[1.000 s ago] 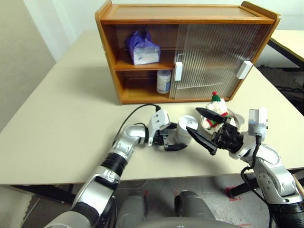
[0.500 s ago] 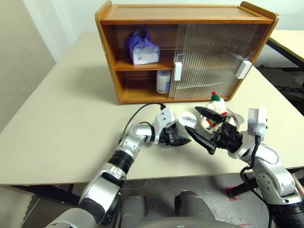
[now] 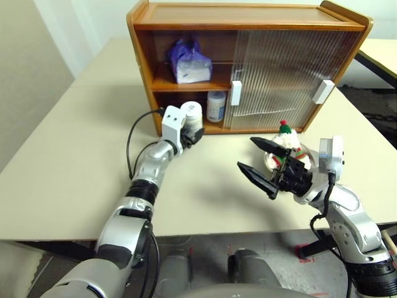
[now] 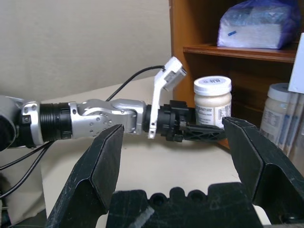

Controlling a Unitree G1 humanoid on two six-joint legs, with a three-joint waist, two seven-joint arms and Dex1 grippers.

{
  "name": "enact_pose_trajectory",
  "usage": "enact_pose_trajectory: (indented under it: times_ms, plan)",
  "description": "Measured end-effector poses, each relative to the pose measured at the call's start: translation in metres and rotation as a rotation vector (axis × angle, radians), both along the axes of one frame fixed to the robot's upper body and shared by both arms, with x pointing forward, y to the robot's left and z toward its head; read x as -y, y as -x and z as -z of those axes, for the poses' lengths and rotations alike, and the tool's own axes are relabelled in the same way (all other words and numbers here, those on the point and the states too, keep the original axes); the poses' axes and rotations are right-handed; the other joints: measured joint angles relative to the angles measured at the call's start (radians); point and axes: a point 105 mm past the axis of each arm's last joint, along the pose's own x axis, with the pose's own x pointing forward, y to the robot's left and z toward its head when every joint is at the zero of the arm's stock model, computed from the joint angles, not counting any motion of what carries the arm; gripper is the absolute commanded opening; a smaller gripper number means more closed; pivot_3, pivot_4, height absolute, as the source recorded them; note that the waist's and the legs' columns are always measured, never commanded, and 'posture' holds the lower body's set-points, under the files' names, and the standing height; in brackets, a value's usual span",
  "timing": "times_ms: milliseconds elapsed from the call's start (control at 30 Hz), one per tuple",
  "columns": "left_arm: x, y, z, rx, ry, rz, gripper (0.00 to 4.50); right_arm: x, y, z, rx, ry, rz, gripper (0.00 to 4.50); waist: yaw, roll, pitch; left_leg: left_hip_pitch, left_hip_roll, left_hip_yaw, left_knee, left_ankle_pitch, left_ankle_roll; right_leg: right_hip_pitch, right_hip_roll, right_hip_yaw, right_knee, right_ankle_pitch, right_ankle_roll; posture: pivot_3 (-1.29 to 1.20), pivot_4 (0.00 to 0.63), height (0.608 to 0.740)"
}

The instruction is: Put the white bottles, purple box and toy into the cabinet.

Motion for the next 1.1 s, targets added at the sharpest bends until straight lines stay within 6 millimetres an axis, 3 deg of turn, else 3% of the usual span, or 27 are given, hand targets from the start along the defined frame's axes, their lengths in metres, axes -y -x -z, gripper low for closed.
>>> enact_pose_trajectory:
  times_ms: [167, 500, 733, 1100]
  plan:
    - [0.005, -0.009, -0.002, -0.015, -0.011, -0.053, 3.13, -0.001, 0.000, 0.000, 0.001, -0.004, -0.003, 4.50, 0.003, -0.001, 0.000, 0.000, 0.000, 0.000, 0.000, 0.000, 0.000, 0.000, 0.000, 0.000, 0.000, 0.000, 0.000, 0.01, 0.000, 0.740]
    - [-0.007, -0.032, -0.013, -0.029, -0.074, -0.231, 3.13, -0.002, 0.002, 0.002, -0.004, -0.014, -0.005, 4.50, -0.011, -0.003, 0.002, 0.000, 0.000, 0.000, 0.000, 0.000, 0.000, 0.000, 0.001, 0.000, 0.000, 0.000, 0.001, -0.01, 0.000, 0.740]
    - [-0.020, -0.034, -0.007, -0.070, -0.059, -0.337, 3.13, -0.001, 0.003, 0.003, 0.002, -0.013, -0.009, 4.50, -0.011, -0.003, 0.002, 0.000, 0.000, 0.000, -0.001, -0.001, -0.001, -0.001, 0.001, -0.001, 0.000, 0.001, 0.001, -0.02, 0.000, 0.740]
    - [-0.015, -0.039, -0.015, -0.089, -0.028, -0.361, 3.13, 0.000, 0.004, 0.004, -0.004, -0.013, -0.004, 4.50, -0.013, -0.004, 0.002, -0.001, 0.000, 0.001, -0.001, -0.001, -0.001, -0.002, 0.001, -0.001, 0.000, 0.001, 0.001, -0.03, 0.000, 0.740]
